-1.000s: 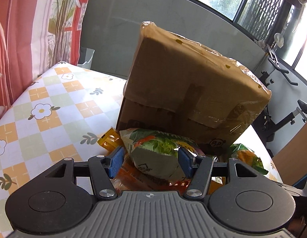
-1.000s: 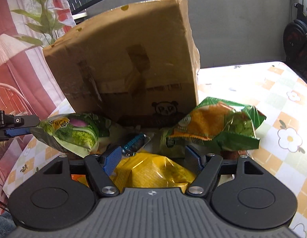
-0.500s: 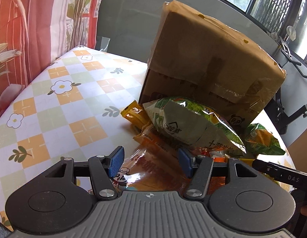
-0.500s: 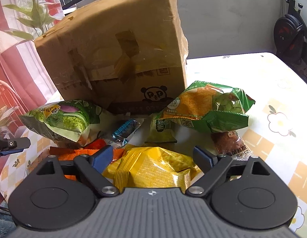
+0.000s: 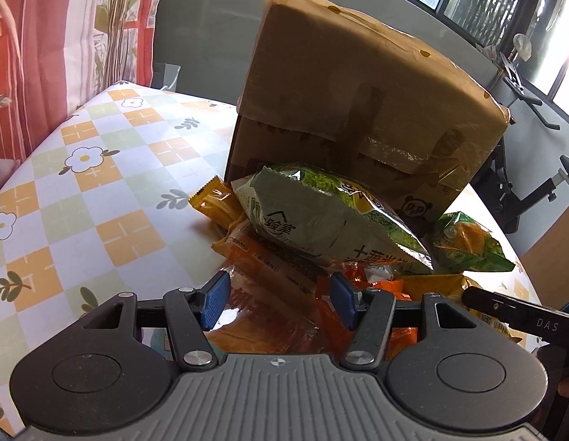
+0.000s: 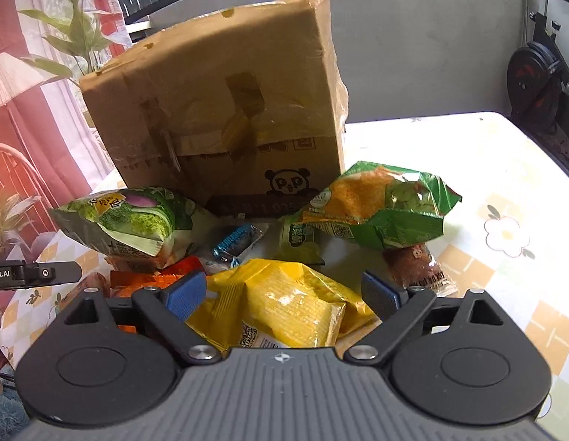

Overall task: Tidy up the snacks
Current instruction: 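Move both grippers back to the snack pile, then lower the left gripper onto the green chip bag while the right gripper approaches the yellow bag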

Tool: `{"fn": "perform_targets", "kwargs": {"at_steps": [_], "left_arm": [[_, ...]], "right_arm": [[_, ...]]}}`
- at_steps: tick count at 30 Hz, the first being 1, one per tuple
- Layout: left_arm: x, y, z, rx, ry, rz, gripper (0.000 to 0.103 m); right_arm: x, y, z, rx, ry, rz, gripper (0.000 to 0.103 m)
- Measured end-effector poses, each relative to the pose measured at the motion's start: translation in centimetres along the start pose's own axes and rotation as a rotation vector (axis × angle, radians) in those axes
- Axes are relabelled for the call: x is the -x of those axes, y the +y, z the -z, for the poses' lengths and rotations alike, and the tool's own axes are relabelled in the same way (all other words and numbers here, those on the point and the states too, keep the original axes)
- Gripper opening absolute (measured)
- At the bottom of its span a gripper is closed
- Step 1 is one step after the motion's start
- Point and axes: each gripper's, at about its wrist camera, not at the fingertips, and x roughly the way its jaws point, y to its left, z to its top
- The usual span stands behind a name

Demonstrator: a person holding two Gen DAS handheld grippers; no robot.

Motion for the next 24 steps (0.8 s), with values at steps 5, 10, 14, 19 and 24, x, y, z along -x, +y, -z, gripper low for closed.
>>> {"fn": "perform_targets", "kwargs": {"at_steps": [5, 10, 14, 19, 24], "left_arm": [[0.3, -0.4, -0.2, -0.006, -0.002, 0.003, 0.062], [0.2, -0.6, -0.3, -0.006, 0.000, 0.013, 0.062], [0.0, -0.8, 0.1, -0.022, 0.011, 0.022, 0.062], [-0.4, -0.8, 0.3, -0.015, 0.026, 0.021, 0.062], [-0.9, -1.6, 0.4, -0.035, 0.041, 0.039, 0.062]], "right_arm": [[0.0, -1.3, -0.4, -0.109, 0.012, -0.016, 0.094], [-0.7, -0.1, -2.3, -0.003, -0.030, 0.034, 0.094], [-2.2, 1.2, -2.2, 0.098, 0.012, 0.097, 0.094], [-1.2, 0.7, -0.3, 0.090, 0.017, 0.102, 0.094], [-0.4, -1.0, 1.3, 0.001, 0.062, 0.042, 0.094]]}}
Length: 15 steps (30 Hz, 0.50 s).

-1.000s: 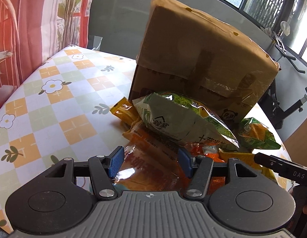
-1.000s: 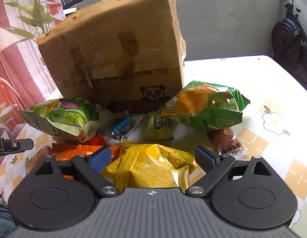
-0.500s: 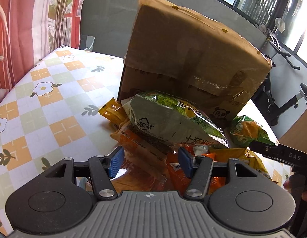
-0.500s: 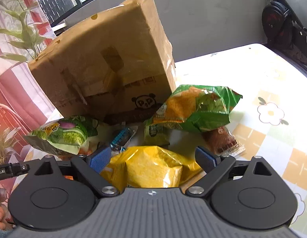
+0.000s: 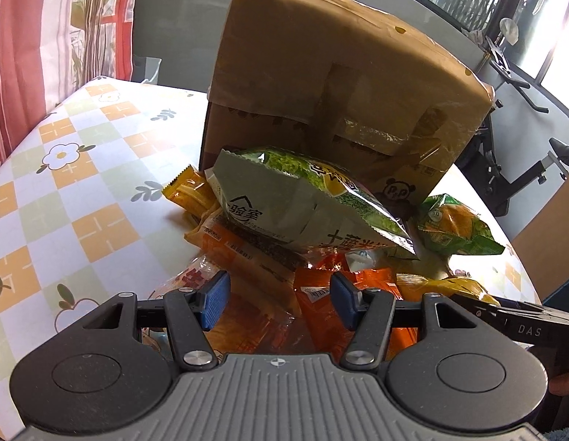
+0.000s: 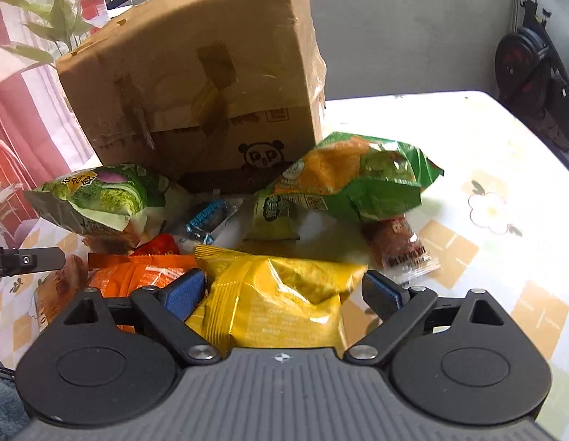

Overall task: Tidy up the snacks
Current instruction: 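Lower the left gripper onto the green chip bag while the right gripper approaches the yellow bag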

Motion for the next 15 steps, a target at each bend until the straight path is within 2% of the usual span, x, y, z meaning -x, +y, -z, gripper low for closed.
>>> {"fn": "perform_targets", "kwargs": {"at_steps": [5, 8, 10, 12, 15], "left_arm": [[-0.37, -0.20, 0.39, 0.005, 0.015, 0.003, 0.062], [-0.36, 0.13, 0.57, 0.021, 0.018, -0.004, 0.062], [-0.33, 0.31, 0.48, 0.037, 0.021, 0.001, 0.062], [0.10, 0.41, 0.26, 0.049, -0.002, 0.049, 0.062], [0.62, 0.01, -0.30, 0.036, -0.034, 0.059, 0.063]], "right_arm": [[-0.52, -0.65, 0.83, -0.048, 0.051, -0.062, 0.090], [-0.31, -0.28, 0.98, -0.028, 0.040, -0.067, 0.079], [-0.38, -0.16, 0.92, -0.017, 0.026, -0.071, 0.077], [-0.42, -0.23, 0.85, -0.018, 0.019, -0.088, 0.076], [-0.43, -0.01, 0.71, -0.011, 0.006, -0.091, 0.075]]}}
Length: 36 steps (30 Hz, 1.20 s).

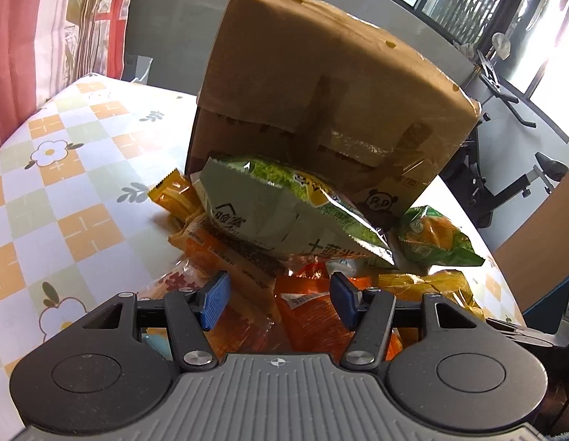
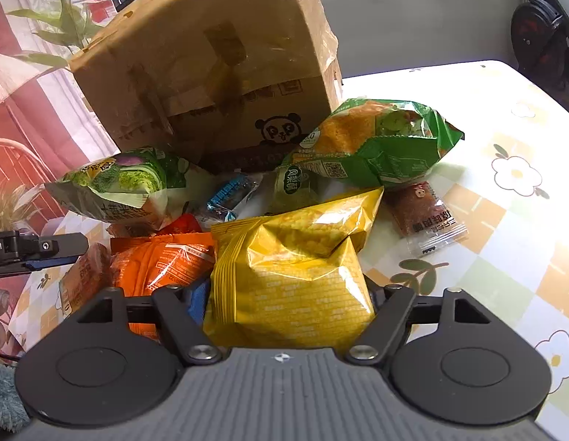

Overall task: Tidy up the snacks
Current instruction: 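Lower the left gripper onto the green chip bag while the right gripper approaches the yellow bag, then close the left gripper on the green chip bag while the right gripper grasps the yellow foil bag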

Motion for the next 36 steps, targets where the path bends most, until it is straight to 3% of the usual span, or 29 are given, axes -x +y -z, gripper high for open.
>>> {"fn": "perform_targets", "kwargs": {"at_steps": [4, 11, 16, 19, 25, 32, 36], "left_arm": [[0.8, 0.4, -0.9, 0.043, -0.038, 0.030, 0.077], [1.0, 1.2, -1.7, 0.103, -0.045, 0.016, 0.078], [0.2, 2.1, -3.5, 0.207, -0.041, 0.108, 0.089], [-0.5, 1.7, -4.1, 0.216, -0.039, 0.104, 0.093], [-2.0, 1.6, -4.2, 0.280, -0.006, 0.083, 0.093], [-3.1, 4.1, -3.9, 0.521, 0.012, 0.124, 0.094], [-4.1, 3.4, -4.7, 0.472, -0.007, 0.050, 0.094]], "right_arm": [[0.2, 0.1, -0.2, 0.012, -0.032, 0.010, 0.075], [0.4, 0.1, -0.3, 0.024, -0.058, 0.010, 0.075], [0.4, 0.2, -0.3, 0.033, -0.059, -0.005, 0.075], [0.4, 0.2, -0.2, 0.033, -0.067, -0.011, 0.075], [0.5, -0.5, -0.1, 0.011, -0.072, 0.005, 0.075], [0.3, -0.3, -0.1, 0.018, -0.063, -0.001, 0.075], [0.1, -0.2, -0.1, 0.020, -0.061, 0.007, 0.075]]}}
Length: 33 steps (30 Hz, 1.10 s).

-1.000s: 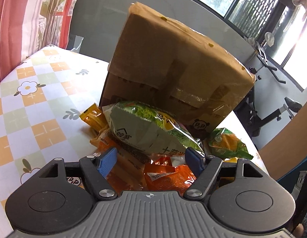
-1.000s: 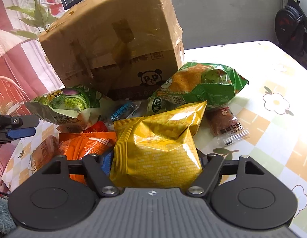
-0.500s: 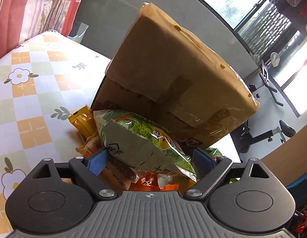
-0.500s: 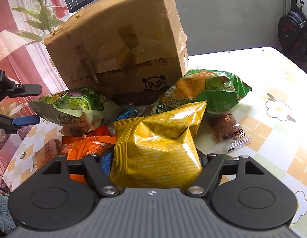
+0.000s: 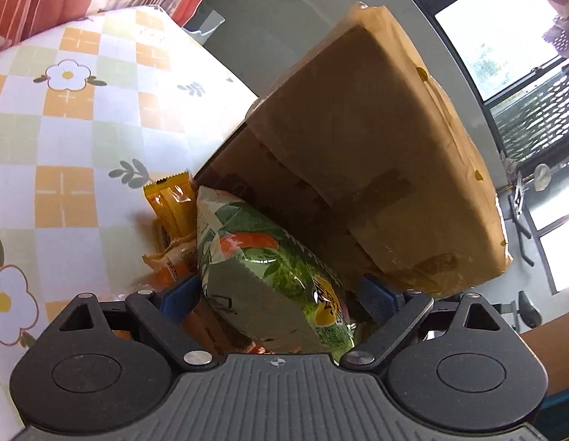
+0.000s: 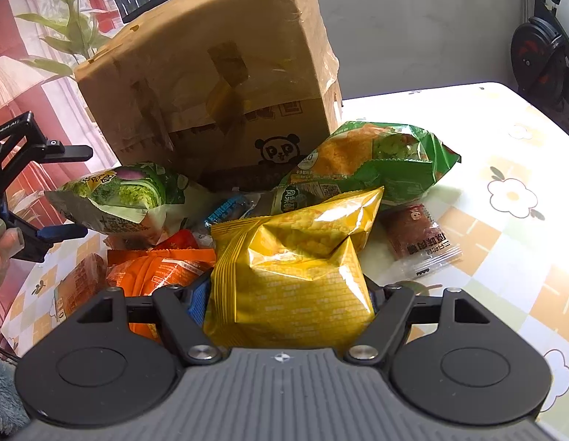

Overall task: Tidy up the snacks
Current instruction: 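Close the left gripper on the green chip bag while the right gripper grasps the yellow foil bag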

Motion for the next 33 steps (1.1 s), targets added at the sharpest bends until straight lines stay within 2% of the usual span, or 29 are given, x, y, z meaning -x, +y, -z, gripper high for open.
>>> {"fn": "perform_targets", "kwargs": {"at_steps": [7, 10, 11, 12, 13, 16, 21, 28, 33], "left_arm": [[-3.2, -1.2, 0.1, -0.120, 0.000, -0.088, 0.093], [-3.6, -0.9, 0.0, -0.105, 0.007, -0.087, 0.093], [-3.6, -0.8, -0.1, -0.107, 0.020, -0.081, 0.089], [-3.4, -0.7, -0.2, -0.124, 0.030, -0.063, 0.076], [-3.1, -0.7, -0.2, -0.146, 0.032, -0.034, 0.066], [-1.1, -1.0, 0.4, -0.237, -0.001, -0.025, 0.064], [2.6, 0.1, 0.8, -0.262, -0.029, -0.003, 0.063], [7.1, -0.1, 2.1, -0.378, -0.115, -0.039, 0.064], [9.5, 0.7, 1.9, -0.372, -0.172, -0.028, 0.063]], "right_arm": [[0.2, -0.5, 0.0, -0.024, -0.007, 0.021, 0.075], [0.3, -0.6, 0.0, -0.024, -0.011, 0.023, 0.075], [0.3, -0.6, 0.0, -0.024, -0.010, 0.023, 0.075], [0.3, -0.5, -0.1, -0.024, -0.010, 0.023, 0.075], [0.4, -0.5, -0.1, -0.022, -0.011, 0.023, 0.075], [0.5, -0.3, -0.1, -0.018, -0.017, 0.024, 0.075], [0.8, -0.2, -0.1, -0.016, -0.022, 0.021, 0.075], [1.0, 0.1, -0.2, -0.002, -0.025, 0.010, 0.075], [1.5, 0.7, -1.0, 0.018, -0.043, 0.014, 0.075]]}}
